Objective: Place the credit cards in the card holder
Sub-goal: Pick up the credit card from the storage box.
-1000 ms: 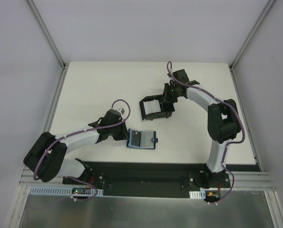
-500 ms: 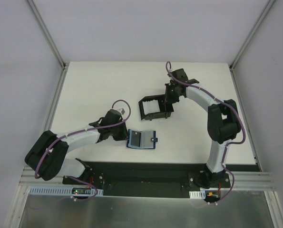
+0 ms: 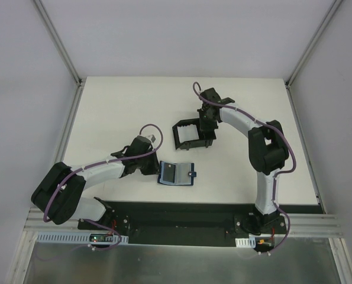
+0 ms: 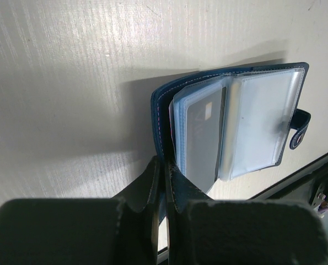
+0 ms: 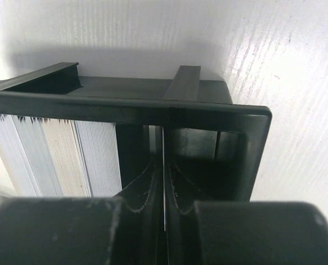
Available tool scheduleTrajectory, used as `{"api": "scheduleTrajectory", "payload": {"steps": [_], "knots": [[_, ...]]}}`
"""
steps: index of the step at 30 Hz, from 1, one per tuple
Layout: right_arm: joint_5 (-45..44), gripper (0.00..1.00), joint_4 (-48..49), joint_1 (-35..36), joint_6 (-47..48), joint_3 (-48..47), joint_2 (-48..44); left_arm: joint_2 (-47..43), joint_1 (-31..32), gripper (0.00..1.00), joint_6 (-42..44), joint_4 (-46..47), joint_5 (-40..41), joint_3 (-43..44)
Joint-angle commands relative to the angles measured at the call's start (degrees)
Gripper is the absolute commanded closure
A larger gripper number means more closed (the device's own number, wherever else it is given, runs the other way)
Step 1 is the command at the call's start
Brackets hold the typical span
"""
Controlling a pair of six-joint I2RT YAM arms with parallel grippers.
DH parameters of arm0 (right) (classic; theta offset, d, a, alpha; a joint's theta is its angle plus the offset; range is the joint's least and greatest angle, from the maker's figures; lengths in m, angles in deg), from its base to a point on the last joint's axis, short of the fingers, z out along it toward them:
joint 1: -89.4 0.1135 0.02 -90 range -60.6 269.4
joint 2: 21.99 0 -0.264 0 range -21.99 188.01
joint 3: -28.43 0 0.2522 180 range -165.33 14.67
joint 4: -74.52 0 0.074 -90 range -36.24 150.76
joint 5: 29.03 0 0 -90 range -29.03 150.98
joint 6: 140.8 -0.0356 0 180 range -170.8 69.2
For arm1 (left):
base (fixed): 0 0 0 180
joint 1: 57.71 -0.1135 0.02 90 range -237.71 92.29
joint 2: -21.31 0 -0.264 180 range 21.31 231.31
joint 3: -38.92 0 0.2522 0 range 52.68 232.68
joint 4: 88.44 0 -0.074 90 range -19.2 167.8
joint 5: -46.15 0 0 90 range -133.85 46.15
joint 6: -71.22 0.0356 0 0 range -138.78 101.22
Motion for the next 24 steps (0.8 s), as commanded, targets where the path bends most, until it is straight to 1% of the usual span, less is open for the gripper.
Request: {"api": "scheduleTrajectory", "payload": {"steps": [1, 4, 7, 12, 14, 17, 21, 24], "knots": [[-1.8, 0.92, -2.3, -0.1, 1.0, -1.1, -1.0, 0.3, 0.2, 1.00, 1.5, -0.5, -0.5, 1.4], [0.5, 0.94, -1.5, -0.1, 1.2, -0.9, -1.3, 0.3, 0.2, 1.00, 1.6, -0.5, -0.8, 1.3], [1.8, 0.92, -1.5, -0.1, 1.0, -0.9, -1.1, 0.2, 0.2, 1.00, 1.5, -0.5, -0.6, 1.2], [1.1, 0.86, -1.4, 0.0, 1.0, -1.0, -0.7, 0.0, 0.2, 1.00, 1.6, -0.5, -0.7, 1.1], [1.0, 0.86, -1.5, -0.1, 1.2, -0.8, -1.0, 0.1, 0.2, 1.00, 1.5, -0.5, -0.8, 1.1], [0.2, 0.88, -1.4, 0.0, 1.5, -0.7, -1.0, 0.1, 0.2, 1.00, 1.6, -0.5, -0.9, 1.1], [1.0, 0.98, -1.7, 0.0, 1.9, -0.9, -0.8, 0.0, 0.2, 1.00, 1.5, -0.4, -0.9, 0.9], [0.8, 1.00, -0.9, 0.0, 1.7, -0.4, -1.7, -0.2, 0.2, 1.00, 1.5, -0.4, -0.9, 0.9]]}}
